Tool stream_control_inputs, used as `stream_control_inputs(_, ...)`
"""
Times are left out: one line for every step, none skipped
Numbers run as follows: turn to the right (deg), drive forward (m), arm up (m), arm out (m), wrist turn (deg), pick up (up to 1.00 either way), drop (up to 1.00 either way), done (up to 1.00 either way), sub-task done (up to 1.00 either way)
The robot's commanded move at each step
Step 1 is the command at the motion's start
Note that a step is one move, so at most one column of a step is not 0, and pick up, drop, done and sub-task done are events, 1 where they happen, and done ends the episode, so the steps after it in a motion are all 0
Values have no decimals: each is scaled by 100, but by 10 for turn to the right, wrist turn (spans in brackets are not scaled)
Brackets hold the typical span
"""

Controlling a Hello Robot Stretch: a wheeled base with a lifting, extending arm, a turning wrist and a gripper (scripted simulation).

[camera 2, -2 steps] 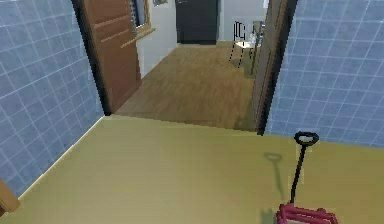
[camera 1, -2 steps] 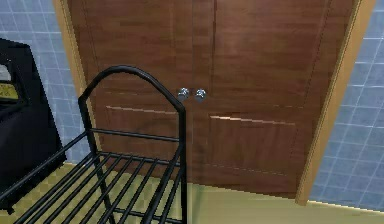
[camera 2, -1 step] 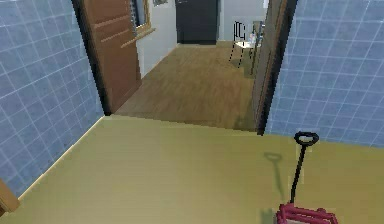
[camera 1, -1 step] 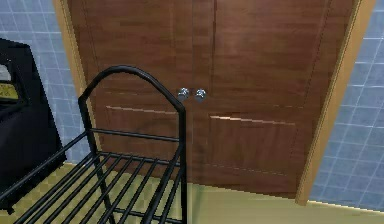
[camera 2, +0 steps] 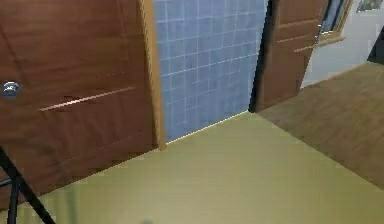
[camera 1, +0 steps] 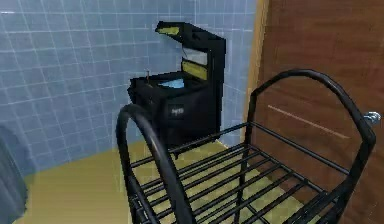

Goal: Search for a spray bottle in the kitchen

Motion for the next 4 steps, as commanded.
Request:
stream_control_inputs(450, 0, 0, 0, 0, 0, 0, 0, 0)
stream_control_inputs(450, 0, 0, 0, 0, 0, 0, 0, 0)
stream_control_inputs(120, 0, 0, 0, 0, 0, 0, 0, 0)
stream_control_inputs(0, 50, 0, 0, 0, 0, 0, 0, 0)
